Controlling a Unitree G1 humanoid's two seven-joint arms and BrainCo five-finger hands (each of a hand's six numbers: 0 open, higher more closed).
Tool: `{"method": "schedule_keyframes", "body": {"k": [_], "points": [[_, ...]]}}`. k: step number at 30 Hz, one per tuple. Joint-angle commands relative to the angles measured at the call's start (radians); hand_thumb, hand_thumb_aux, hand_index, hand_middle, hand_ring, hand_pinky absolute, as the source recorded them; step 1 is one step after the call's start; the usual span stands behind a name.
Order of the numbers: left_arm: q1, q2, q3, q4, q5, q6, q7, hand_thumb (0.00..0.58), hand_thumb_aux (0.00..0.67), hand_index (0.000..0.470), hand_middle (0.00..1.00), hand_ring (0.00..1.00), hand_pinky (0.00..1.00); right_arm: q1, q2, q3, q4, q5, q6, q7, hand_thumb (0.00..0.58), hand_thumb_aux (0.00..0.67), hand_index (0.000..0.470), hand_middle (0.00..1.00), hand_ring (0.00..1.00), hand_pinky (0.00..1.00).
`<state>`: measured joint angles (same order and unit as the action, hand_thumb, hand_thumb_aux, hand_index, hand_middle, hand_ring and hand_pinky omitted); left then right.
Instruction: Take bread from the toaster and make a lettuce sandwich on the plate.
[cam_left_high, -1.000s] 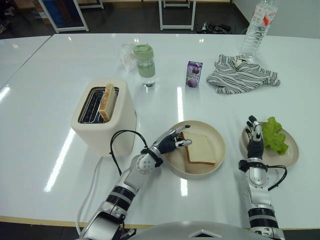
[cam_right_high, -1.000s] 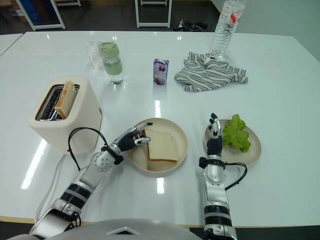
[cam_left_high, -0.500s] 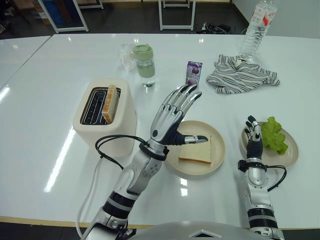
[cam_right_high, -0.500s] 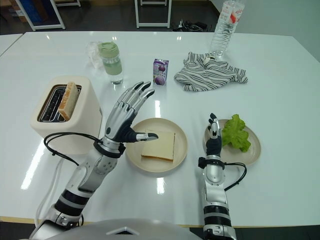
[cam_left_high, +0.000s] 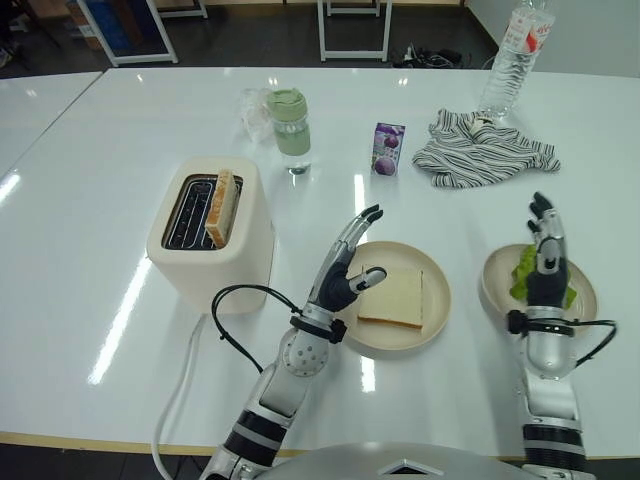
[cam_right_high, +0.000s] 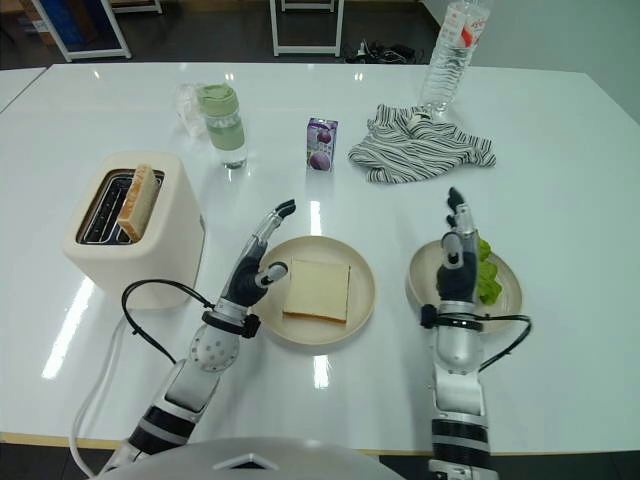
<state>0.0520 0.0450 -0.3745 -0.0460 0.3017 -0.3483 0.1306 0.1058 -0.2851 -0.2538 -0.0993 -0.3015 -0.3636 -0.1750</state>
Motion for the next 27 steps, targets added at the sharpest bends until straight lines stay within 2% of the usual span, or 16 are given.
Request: {"method": "schedule_keyframes", "body": {"k": [1,5,8,13,18,19,20,21,22,24,25,27], "points": [[0.038,-0.048,0.049,0.030,-0.123,-0.001,-0.015,0.000,0.000,0.000,0.00,0.00,0.00,-0.009,-0.217,-0.071,0.094,-0.317,0.076,-0.137,0.000,0.000,0.000,0.00,0.00,0.00],[0.053,-0.058,0.087,0.028,-0.139,-0.055,0.001,0.000,0.000,0.000,0.00,0.00,0.00,-0.014,-0.406,0.033,0.315,-0.652,0.214,-0.297,0.000,0.000,0.000,0.00,0.00,0.00],[0.062,-0.064,0.104,0.028,-0.123,-0.085,0.015,0.000,0.000,0.000,0.00,0.00,0.00,-0.059,-0.477,0.135,0.483,-0.762,0.274,-0.350,0.000,0.000,0.000,0.00,0.00,0.00],[0.068,-0.079,0.118,0.045,-0.104,-0.095,0.025,0.000,0.000,0.000,0.00,0.00,0.00,-0.127,-0.496,0.294,0.670,-0.796,0.281,-0.358,0.000,0.000,0.000,0.00,0.00,0.00],[0.064,-0.083,0.123,0.055,-0.098,-0.099,0.025,0.000,0.000,0.000,0.00,0.00,0.00,-0.131,-0.507,0.332,0.720,-0.735,0.287,-0.388,0.000,0.000,0.000,0.00,0.00,0.00],[0.064,-0.085,0.124,0.056,-0.097,-0.099,0.026,0.000,0.000,0.000,0.00,0.00,0.00,-0.127,-0.508,0.341,0.719,-0.729,0.286,-0.391,0.027,0.016,0.011,0.00,0.00,0.00],[0.065,-0.086,0.123,0.057,-0.094,-0.100,0.026,0.000,0.000,0.000,0.00,0.00,0.00,-0.121,-0.510,0.351,0.715,-0.724,0.286,-0.392,0.027,0.016,0.011,0.00,0.00,0.00],[0.066,-0.087,0.123,0.059,-0.093,-0.100,0.026,0.000,0.000,0.000,0.00,0.00,0.00,-0.115,-0.510,0.361,0.711,-0.720,0.288,-0.393,0.045,0.026,0.018,0.00,0.00,0.00],[0.066,-0.088,0.122,0.060,-0.092,-0.101,0.026,0.000,0.000,0.000,0.00,0.00,0.00,-0.109,-0.510,0.369,0.707,-0.714,0.288,-0.394,0.096,0.058,0.041,0.00,0.00,0.00],[0.066,-0.089,0.121,0.064,-0.091,-0.101,0.024,0.000,0.000,0.000,0.00,0.00,0.00,-0.114,-0.507,0.386,0.725,-0.701,0.286,-0.395,0.132,0.081,0.057,0.00,0.00,0.00],[0.065,-0.088,0.121,0.064,-0.090,-0.101,0.024,0.000,0.000,0.000,0.00,0.00,0.00,-0.120,-0.508,0.395,0.735,-0.697,0.285,-0.395,0.310,0.213,0.149,0.00,0.00,0.00],[0.063,-0.087,0.121,0.065,-0.088,-0.101,0.021,0.000,0.000,0.000,0.00,0.00,0.00,-0.124,-0.513,0.405,0.746,-0.687,0.287,-0.400,0.441,0.342,0.240,0.00,0.00,0.00]]}}
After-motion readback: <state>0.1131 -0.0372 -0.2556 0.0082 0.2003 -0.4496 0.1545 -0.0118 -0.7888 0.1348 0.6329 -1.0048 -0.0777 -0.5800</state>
